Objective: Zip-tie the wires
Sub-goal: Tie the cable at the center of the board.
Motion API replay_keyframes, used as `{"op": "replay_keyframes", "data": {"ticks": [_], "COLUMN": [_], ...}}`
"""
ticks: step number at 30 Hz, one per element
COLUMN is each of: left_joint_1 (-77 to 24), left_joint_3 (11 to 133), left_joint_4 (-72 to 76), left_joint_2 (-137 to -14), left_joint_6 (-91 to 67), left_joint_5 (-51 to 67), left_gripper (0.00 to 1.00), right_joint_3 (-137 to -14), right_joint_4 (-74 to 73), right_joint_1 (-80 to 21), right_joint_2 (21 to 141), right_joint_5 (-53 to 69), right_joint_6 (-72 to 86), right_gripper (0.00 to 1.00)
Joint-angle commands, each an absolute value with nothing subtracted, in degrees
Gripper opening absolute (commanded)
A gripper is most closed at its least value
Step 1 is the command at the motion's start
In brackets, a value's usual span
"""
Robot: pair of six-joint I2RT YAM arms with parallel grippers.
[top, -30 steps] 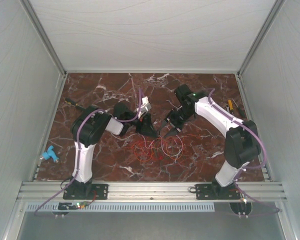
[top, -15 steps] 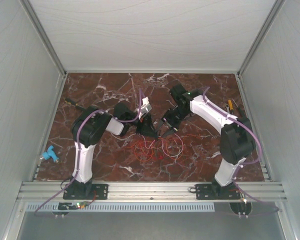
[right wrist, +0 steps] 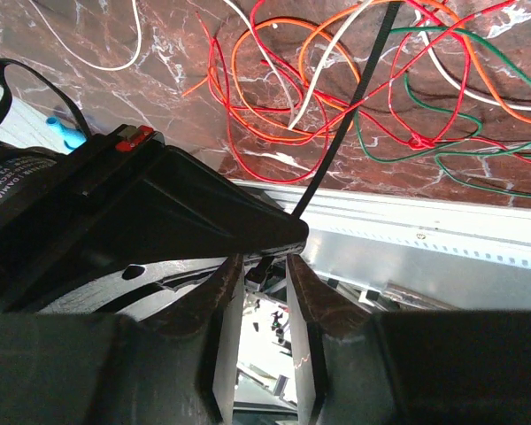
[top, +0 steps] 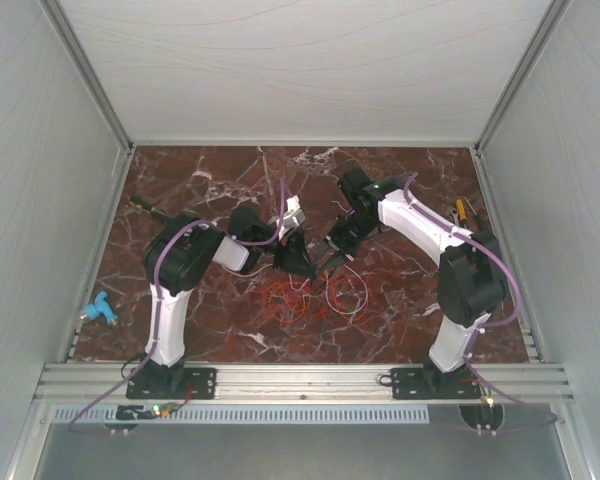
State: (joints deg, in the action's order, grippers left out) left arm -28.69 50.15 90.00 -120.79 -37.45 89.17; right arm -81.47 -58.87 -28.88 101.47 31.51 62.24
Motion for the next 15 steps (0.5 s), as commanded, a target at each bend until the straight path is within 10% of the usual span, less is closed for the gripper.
{"op": "replay_keyframes", "data": {"ticks": [1,15], "left_joint_1": [-29.0,-29.0], "left_joint_3": [52.4,51.8], "left_joint_4": [104.8,104.8], "left_joint_2": [-119.7,-122.0], "left_joint_6": [-35.0,-34.6], "left_joint_5": [97.3,97.3], "left_gripper": [0.0,0.0], "right_joint_3": [-82.8,-72.0], "right_joint_4": [-59.6,-43.8], "right_joint_1": [-29.2,-25.7], "right_joint_2": [102.6,93.9], "right_joint_5": [30.2,21.0], "right_joint_6": [61.5,52.1], "right_gripper": [0.23,0.4]}}
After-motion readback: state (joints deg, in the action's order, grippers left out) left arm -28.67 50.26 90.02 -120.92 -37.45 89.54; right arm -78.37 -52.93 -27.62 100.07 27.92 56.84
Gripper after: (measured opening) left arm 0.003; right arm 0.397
